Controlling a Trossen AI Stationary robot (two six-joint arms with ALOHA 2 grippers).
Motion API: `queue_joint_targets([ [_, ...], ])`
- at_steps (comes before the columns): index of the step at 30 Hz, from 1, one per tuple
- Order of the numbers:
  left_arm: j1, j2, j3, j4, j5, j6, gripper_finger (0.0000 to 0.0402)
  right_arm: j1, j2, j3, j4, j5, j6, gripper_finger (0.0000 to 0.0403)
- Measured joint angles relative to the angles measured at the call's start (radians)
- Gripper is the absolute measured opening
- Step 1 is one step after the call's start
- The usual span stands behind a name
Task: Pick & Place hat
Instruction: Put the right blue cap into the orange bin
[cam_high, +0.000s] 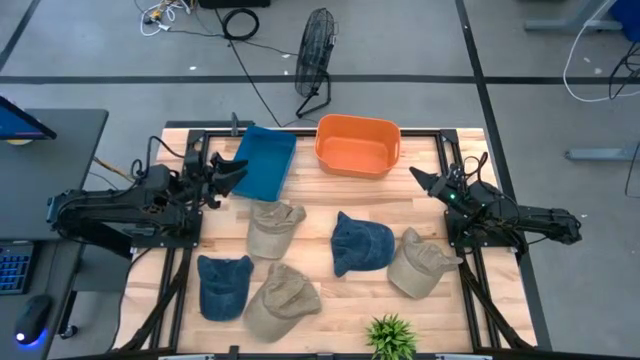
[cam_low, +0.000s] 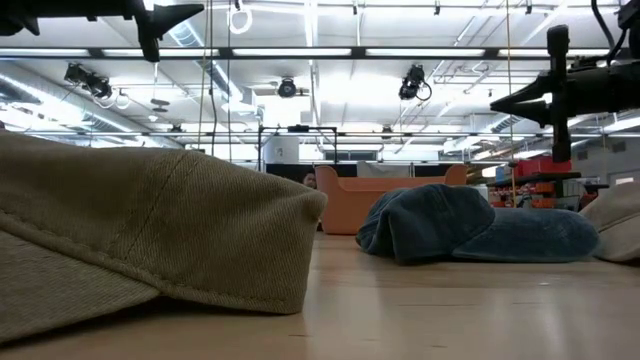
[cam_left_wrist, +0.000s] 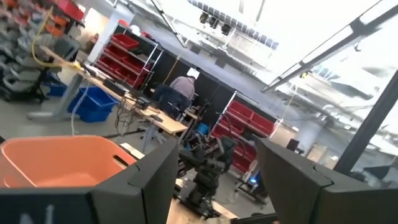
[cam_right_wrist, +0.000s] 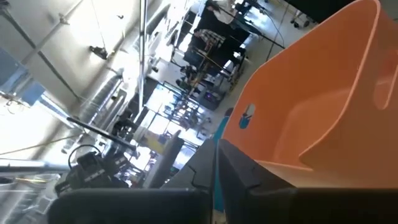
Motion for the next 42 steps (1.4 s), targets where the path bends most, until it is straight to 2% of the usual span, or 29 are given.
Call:
queue_joint_targets([
  [4, 0.000, 0.004, 0.000, 0.002, 0.000, -0.007, 0.0225, 0.000, 0.000, 0.000, -0.003, 0.046, 0.047, 0.0022],
  [6, 0.000, 0.009, 0.000, 0.007, 0.000, -0.013, 0.0225, -0.001, 0.000, 0.000, -0.002, 0.029, 0.041, 0.0022],
  [8, -0.005, 0.023, 0.000, 0.028, 0.018, -0.017, 0.0223, -0.001, 0.000, 0.000, 0.021, -0.024, 0.001, 0.0022],
  [11, -0.015, 0.062, 0.014, 0.077, 0.046, 0.009, 0.0214, -0.001, 0.000, 0.000, 0.198, -0.141, -0.031, 0.0022],
  [14, -0.027, 0.115, 0.091, 0.043, 0.071, 0.067, 0.0200, -0.001, 0.004, 0.016, 0.387, -0.265, -0.126, 0.0023],
  [16, -0.037, 0.159, 0.157, -0.018, 0.089, 0.094, 0.0193, -0.001, 0.012, 0.070, 0.398, -0.321, -0.177, 0.0029],
  [22, -0.083, 0.307, 0.380, -0.274, 0.128, 0.121, 0.0192, -0.001, 0.152, 0.328, 0.227, -0.466, -0.334, 0.0080],
  [28, -0.126, 0.467, 0.594, -0.493, 0.127, 0.153, 0.0203, 0.000, 0.418, 0.592, 0.129, -0.673, -0.506, 0.0147],
  [33, -0.148, 0.597, 0.699, -0.619, 0.127, 0.156, 0.0204, 0.013, 0.644, 0.784, -0.128, -0.837, -0.578, 0.0192],
  [39, -0.149, 0.709, 0.727, -0.690, 0.126, 0.156, 0.0205, 0.069, 0.850, 0.939, -0.528, -0.877, -0.724, 0.0215],
  [42, -0.146, 0.748, 0.727, -0.716, 0.126, 0.156, 0.0212, 0.099, 0.929, 0.974, -0.630, -0.870, -0.772, 0.0216],
])
